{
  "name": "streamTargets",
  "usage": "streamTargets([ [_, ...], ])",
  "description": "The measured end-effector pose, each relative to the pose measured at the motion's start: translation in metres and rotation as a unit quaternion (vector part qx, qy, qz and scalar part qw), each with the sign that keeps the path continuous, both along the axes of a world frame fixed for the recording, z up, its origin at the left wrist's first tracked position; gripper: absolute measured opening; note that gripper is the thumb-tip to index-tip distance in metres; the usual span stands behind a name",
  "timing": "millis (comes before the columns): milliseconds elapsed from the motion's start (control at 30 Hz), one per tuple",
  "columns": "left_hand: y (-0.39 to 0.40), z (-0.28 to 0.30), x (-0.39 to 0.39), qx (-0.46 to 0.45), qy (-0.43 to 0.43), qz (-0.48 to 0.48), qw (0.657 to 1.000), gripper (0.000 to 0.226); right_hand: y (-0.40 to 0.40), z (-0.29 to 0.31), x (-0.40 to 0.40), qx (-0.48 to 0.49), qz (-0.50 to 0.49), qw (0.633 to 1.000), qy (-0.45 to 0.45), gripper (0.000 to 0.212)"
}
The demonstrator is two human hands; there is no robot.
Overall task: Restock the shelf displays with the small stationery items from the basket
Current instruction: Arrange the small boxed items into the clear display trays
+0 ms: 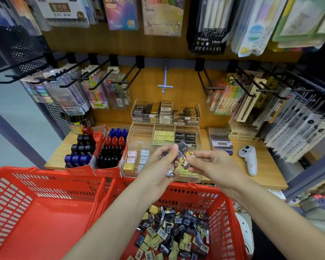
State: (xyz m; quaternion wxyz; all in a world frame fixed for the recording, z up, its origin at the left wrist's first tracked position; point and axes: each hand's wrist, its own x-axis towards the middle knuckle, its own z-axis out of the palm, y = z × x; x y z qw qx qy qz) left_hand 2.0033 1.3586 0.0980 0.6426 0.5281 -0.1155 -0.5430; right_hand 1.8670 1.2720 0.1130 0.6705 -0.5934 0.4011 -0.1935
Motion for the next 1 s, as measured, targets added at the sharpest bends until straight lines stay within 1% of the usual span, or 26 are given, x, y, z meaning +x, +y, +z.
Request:
streamTargets([
  [67,-0.001,0.001,0.010,0.009,-0.120,-0.054,0.991,0.024,-0.009,0.003,-0.002,-0.014,0.033,0.999,0.039,0.019],
  [100,-0.002,0.001,0.015,0.013,-0.166,-0.080,0.983,0.022,-0.015,0.005,-0.002,-0.026,0.053,0.996,0.062,0.020],
  [167,-0.006,-0.002,0.025,0.022,-0.238,-0.112,0.965,0.024,-0.027,0.009,-0.001,-0.055,0.098,0.989,0.099,0.017],
  [233,-0.016,-0.005,0.032,0.028,-0.278,-0.118,0.953,0.025,-0.038,0.012,0.006,-0.090,0.124,0.981,0.121,0.009],
  [267,-0.022,-0.007,0.035,0.030,-0.279,-0.110,0.953,0.025,-0.044,0.012,0.012,-0.111,0.124,0.978,0.126,0.007],
  [333,-0.041,-0.009,0.038,0.046,-0.249,-0.072,0.965,0.026,-0.057,0.007,0.027,-0.174,0.101,0.969,0.141,0.010],
  [400,-0.062,-0.010,0.042,0.061,-0.207,-0.026,0.976,0.027,-0.071,0.002,0.043,-0.262,0.084,0.949,0.154,0.025],
  [500,-0.095,-0.009,0.053,0.067,-0.187,0.025,0.980,0.025,-0.089,-0.002,0.063,-0.393,0.093,0.902,0.152,0.053],
  [533,-0.105,-0.008,0.058,0.065,-0.186,0.034,0.980,0.024,-0.095,-0.004,0.068,-0.438,0.087,0.881,0.155,0.060],
  [567,-0.114,-0.008,0.062,0.065,-0.183,0.039,0.980,0.024,-0.102,-0.005,0.072,-0.476,0.076,0.862,0.158,0.063],
  [633,-0.130,-0.007,0.071,0.068,-0.181,0.031,0.981,0.025,-0.116,-0.008,0.079,-0.530,0.059,0.830,0.161,0.059],
  [667,-0.136,-0.009,0.075,0.072,-0.183,0.025,0.980,0.026,-0.123,-0.010,0.082,-0.544,0.059,0.821,0.164,0.056],
  [767,-0.153,-0.017,0.087,0.082,-0.215,0.012,0.973,0.027,-0.142,-0.018,0.093,-0.541,0.076,0.817,0.182,0.053],
  [800,-0.157,-0.020,0.092,0.086,-0.249,0.007,0.965,0.027,-0.149,-0.021,0.098,-0.537,0.074,0.818,0.193,0.053],
  [833,-0.161,-0.024,0.099,0.089,-0.301,0.002,0.950,0.026,-0.156,-0.022,0.103,-0.533,0.063,0.818,0.209,0.054],
  [867,-0.165,-0.028,0.108,0.092,-0.371,-0.003,0.924,0.022,-0.164,-0.023,0.108,-0.525,0.048,0.818,0.230,0.054],
  [900,-0.167,-0.033,0.117,0.093,-0.456,-0.007,0.885,0.015,-0.172,-0.022,0.112,-0.513,0.036,0.819,0.255,0.053],
  [933,-0.168,-0.036,0.127,0.096,-0.536,-0.010,0.838,0.008,-0.180,-0.022,0.118,-0.499,0.032,0.819,0.282,0.052],
  [967,-0.169,-0.039,0.136,0.099,-0.602,-0.013,0.793,0.010,-0.187,-0.021,0.124,-0.487,0.036,0.816,0.311,0.049],
  [1000,-0.171,-0.042,0.145,0.094,-0.643,-0.017,0.760,0.014,-0.194,-0.021,0.132,-0.475,0.044,0.810,0.341,0.046],
])
